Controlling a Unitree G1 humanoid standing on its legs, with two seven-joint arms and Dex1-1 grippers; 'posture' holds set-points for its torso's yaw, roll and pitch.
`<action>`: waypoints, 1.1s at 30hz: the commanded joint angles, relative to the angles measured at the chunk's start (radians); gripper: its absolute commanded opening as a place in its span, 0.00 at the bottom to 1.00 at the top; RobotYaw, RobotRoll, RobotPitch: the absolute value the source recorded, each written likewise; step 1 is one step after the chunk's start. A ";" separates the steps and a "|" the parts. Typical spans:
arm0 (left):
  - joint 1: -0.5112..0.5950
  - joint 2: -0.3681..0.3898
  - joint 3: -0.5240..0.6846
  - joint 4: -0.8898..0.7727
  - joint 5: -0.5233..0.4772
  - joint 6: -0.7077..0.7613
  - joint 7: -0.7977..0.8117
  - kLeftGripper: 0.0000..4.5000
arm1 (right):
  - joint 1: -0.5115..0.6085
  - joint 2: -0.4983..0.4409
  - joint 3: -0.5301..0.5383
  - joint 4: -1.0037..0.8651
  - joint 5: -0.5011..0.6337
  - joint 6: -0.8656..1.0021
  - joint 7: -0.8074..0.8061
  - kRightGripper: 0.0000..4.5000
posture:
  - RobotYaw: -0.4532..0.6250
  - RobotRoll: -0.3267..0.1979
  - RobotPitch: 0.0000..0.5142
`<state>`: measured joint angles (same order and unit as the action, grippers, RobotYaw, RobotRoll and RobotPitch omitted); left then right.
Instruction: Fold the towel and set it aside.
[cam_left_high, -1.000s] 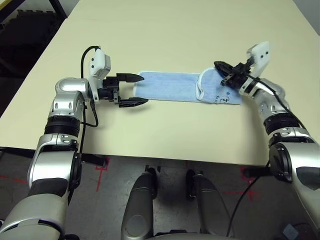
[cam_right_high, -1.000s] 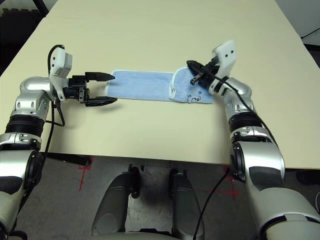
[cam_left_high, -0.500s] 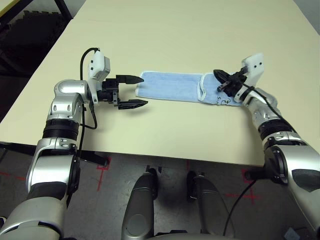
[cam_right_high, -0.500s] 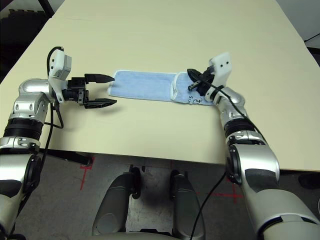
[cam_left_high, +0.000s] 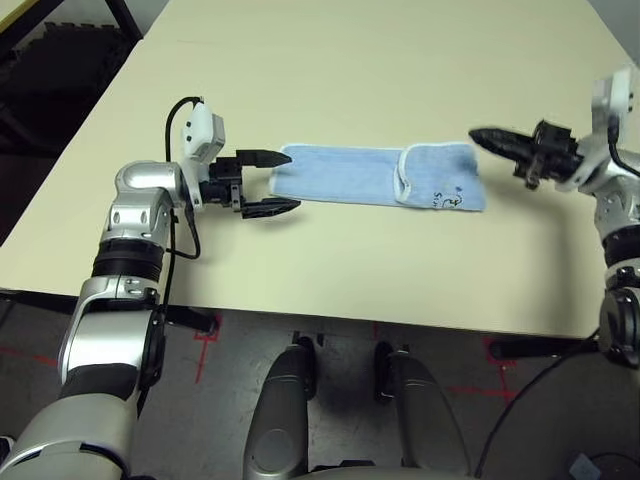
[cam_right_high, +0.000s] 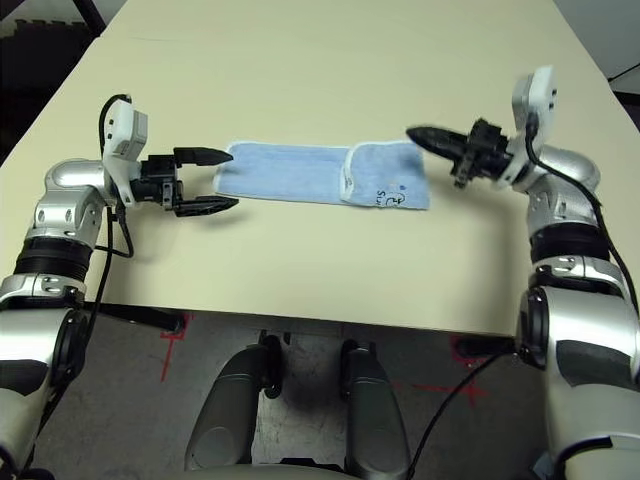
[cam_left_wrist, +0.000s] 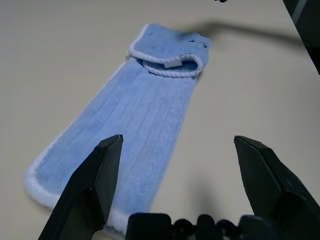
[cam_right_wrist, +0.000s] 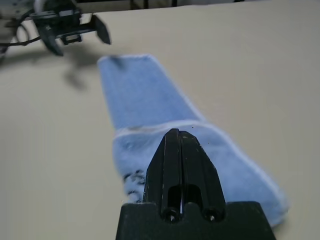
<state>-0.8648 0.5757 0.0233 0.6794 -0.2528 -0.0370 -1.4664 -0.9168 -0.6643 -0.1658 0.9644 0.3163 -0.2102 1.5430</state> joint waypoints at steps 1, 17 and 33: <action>0.021 -0.001 0.013 -0.009 -0.017 0.011 0.020 1.00 | 0.027 -0.036 0.021 0.020 -0.032 -0.030 0.049 0.00 | 0.51 0.62 0.43; -0.058 0.113 0.073 -0.154 -0.144 0.766 0.196 1.00 | 0.040 -0.061 0.037 0.078 -0.093 -0.118 0.048 0.66 | 0.52 0.62 0.44; -0.002 0.142 0.220 -0.265 -0.335 1.560 0.488 1.00 | 0.055 -0.056 0.021 0.066 -0.076 -0.119 0.034 1.00 | 0.52 0.62 0.43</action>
<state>-0.8876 0.7217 0.2261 0.4431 -0.5664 1.4553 -1.0154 -0.8809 -0.7105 -0.1318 1.0330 0.2319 -0.3240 1.5765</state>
